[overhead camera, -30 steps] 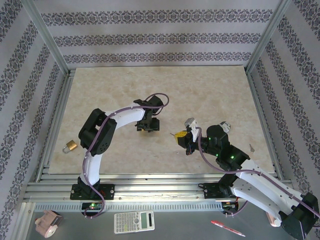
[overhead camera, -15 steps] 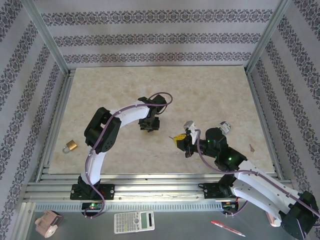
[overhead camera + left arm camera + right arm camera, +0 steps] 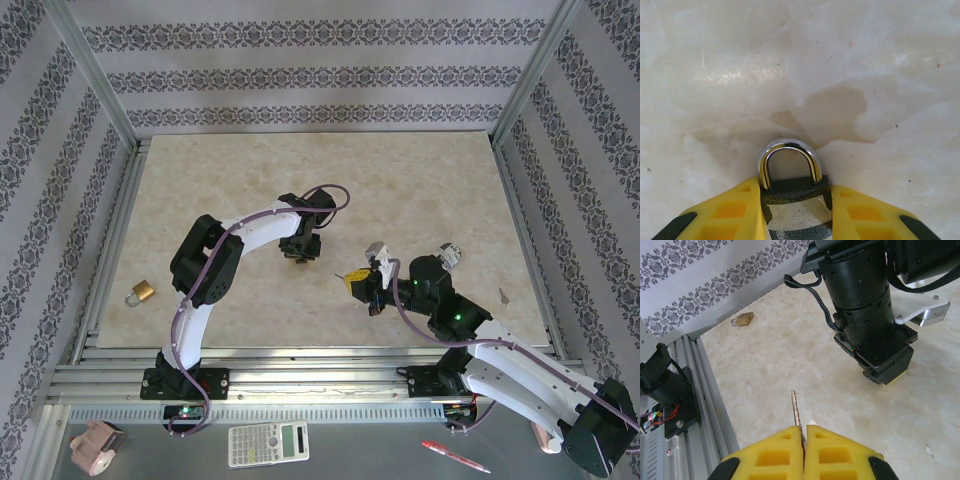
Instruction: Unlock with the key
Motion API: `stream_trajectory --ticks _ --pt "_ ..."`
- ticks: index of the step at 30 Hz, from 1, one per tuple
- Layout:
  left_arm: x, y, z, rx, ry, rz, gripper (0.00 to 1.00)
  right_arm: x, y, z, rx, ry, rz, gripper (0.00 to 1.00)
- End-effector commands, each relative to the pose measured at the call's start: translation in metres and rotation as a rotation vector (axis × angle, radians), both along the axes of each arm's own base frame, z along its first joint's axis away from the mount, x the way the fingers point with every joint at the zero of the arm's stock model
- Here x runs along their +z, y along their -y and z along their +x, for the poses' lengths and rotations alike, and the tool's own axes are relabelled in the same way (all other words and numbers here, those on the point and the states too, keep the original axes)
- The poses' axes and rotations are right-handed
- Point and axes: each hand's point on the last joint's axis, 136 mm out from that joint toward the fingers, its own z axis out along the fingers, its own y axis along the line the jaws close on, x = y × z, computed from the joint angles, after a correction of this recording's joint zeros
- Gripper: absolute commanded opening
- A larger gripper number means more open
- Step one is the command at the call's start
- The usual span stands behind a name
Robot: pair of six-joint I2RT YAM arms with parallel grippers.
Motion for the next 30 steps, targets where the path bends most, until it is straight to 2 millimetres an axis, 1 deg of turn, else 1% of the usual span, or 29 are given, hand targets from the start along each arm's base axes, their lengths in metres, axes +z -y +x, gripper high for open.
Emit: stream_trajectory --ticks 1,2,3,5,7,8,10,13,16,19,22,26,30 --pt "-0.015 -0.019 -0.017 -0.064 -0.06 0.121 0.21 0.006 -0.005 -0.004 0.028 0.012 0.026 0.0" --pt "-0.016 -0.021 -0.018 -0.064 -0.061 0.127 0.22 0.005 -0.006 -0.003 0.028 0.009 0.025 0.0" --pt "-0.016 -0.023 -0.018 -0.061 -0.058 0.133 0.25 0.005 -0.006 -0.003 0.025 0.007 0.023 0.0" --pt "-0.018 -0.023 -0.019 -0.055 -0.058 0.128 0.35 0.003 -0.006 -0.002 0.019 0.0 0.023 0.0" --pt "-0.019 -0.021 -0.019 -0.039 -0.048 0.114 0.47 0.001 -0.006 -0.002 0.015 -0.005 0.021 0.0" --pt "-0.019 -0.02 -0.018 -0.033 -0.043 0.106 0.5 0.0 -0.006 -0.002 0.013 -0.007 0.02 0.0" --pt "-0.019 -0.017 -0.017 -0.021 -0.036 0.087 0.54 0.0 -0.006 -0.002 0.011 -0.008 0.019 0.0" --pt "-0.022 -0.012 -0.016 -0.01 -0.036 0.059 0.54 -0.002 -0.006 -0.003 0.009 -0.01 0.015 0.0" --pt "-0.026 -0.008 -0.018 -0.007 -0.054 0.037 0.51 -0.003 -0.006 -0.003 0.008 -0.013 0.01 0.0" --pt "-0.032 -0.006 -0.02 0.001 -0.063 0.018 0.45 -0.006 -0.004 -0.004 0.003 -0.014 0.006 0.0" --pt "-0.035 -0.002 -0.023 -0.004 -0.081 0.001 0.36 -0.009 -0.004 -0.005 0.003 -0.018 0.003 0.0" --pt "-0.037 -0.003 -0.025 -0.001 -0.087 -0.006 0.25 -0.007 -0.002 -0.005 -0.001 -0.014 0.008 0.0" --pt "-0.033 -0.005 -0.025 0.012 -0.075 -0.03 0.15 -0.009 -0.003 -0.005 -0.003 -0.028 0.007 0.0"
